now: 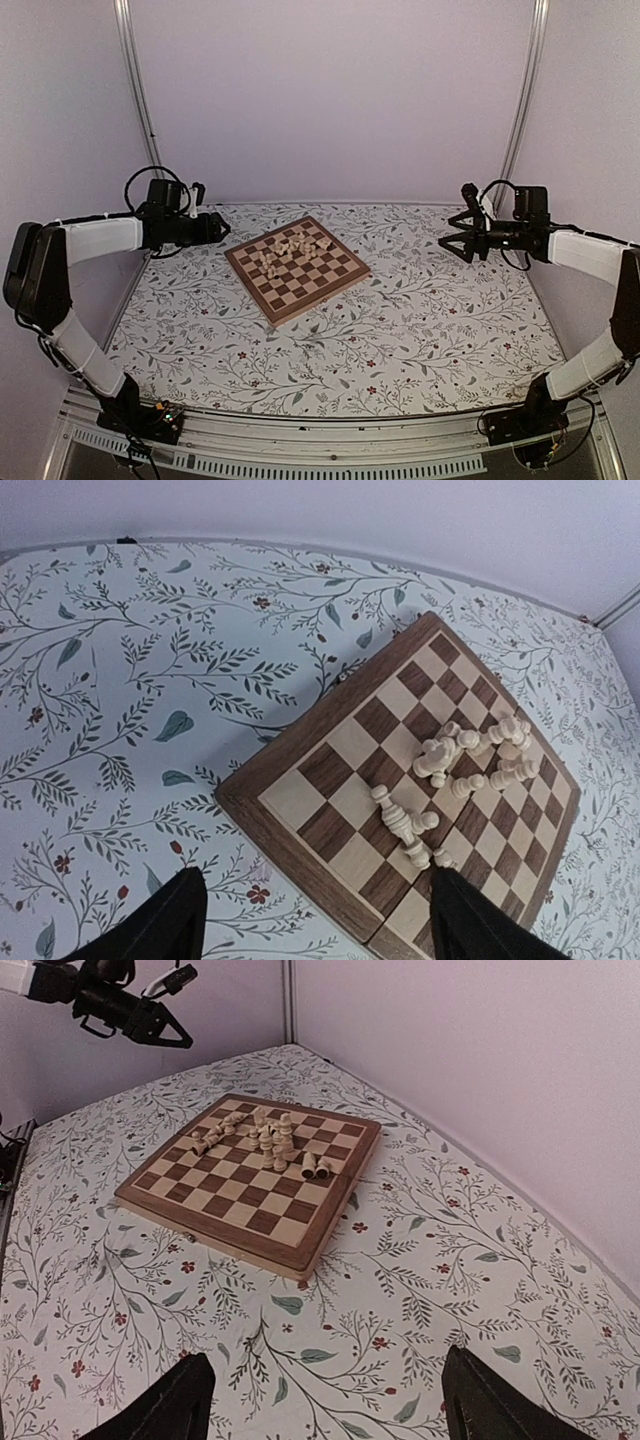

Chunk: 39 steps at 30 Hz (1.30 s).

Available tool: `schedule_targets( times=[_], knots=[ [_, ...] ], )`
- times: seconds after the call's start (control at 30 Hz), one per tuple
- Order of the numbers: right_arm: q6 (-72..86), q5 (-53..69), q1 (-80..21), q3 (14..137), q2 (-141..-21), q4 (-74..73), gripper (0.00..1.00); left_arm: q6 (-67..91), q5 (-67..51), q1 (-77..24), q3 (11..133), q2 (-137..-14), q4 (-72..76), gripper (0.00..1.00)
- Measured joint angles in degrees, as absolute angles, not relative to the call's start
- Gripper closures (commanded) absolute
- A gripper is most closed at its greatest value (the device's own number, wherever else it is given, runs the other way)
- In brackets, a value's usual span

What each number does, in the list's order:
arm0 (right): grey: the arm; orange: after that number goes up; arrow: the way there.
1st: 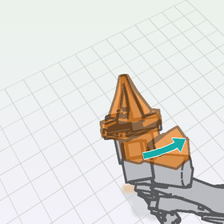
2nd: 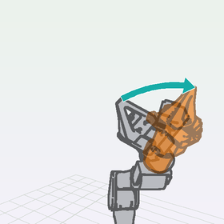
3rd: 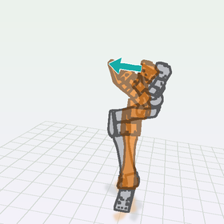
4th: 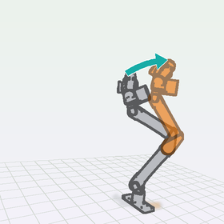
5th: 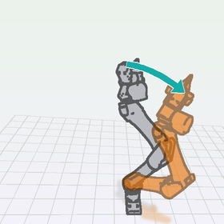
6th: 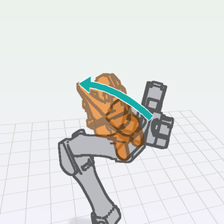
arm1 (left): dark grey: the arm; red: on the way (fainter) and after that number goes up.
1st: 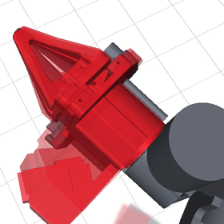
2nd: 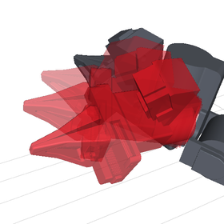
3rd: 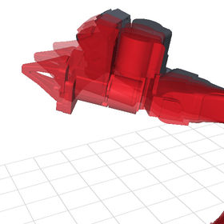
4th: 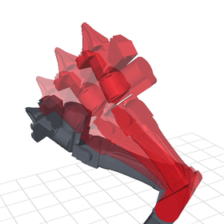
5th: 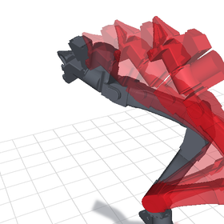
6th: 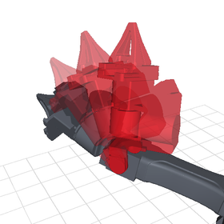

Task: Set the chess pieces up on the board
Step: Move the chessboard to the center of the board.

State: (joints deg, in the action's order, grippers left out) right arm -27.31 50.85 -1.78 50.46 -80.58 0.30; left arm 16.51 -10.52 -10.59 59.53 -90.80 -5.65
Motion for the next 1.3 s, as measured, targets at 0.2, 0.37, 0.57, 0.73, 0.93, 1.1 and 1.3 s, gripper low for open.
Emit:
schedule_targets(
  times=[0.2, 0.37, 0.57, 0.73, 0.93, 1.1, 1.3],
  knots=[
    [-30.94, 46.44, -11.7, 57.25, -87.9, -6.24, 0.27, 18.17, -13.3, -10.59, 60.93, -97.08, -5.32, 0.21],
    [-34.52, 41.52, -17.28, 64.9, -95.46, -11.86, 0.27, 21.52, -14.87, -10.59, 64.75, -103.39, -4.99, 0.2],
    [-35.35, 37.67, -20.27, 68.1, -100.79, -14.98, 0.25, 23.2, -14.72, -10.9, 71.16, -109.23, -3.31, 0.2],
    [-35.57, 36.62, -21.34, 74.15, -106.78, -18.39, 0.24, 23.2, -16.38, -11.05, 79.42, -118.1, -1.67, 0.2],
    [-34.72, 36.8, -21.37, 75.02, -107.55, -21.43, 0.23, 21.5, -20.75, -11.51, 90.11, -128.44, -3.2, 0.2],
    [-34.44, 36.27, -21.37, 69.43, -101.73, -22.92, 0.22, 21.12, -23.55, -11.92, 95.22, -132.73, -4.32, 0.22],
    [-34.7, 36.36, -21.37, 64.2, -95.9, -22.94, 0.22, 21.12, -26.65, -12.29, 100.82, -137.71, -5.1, 0.25]
  ],
)
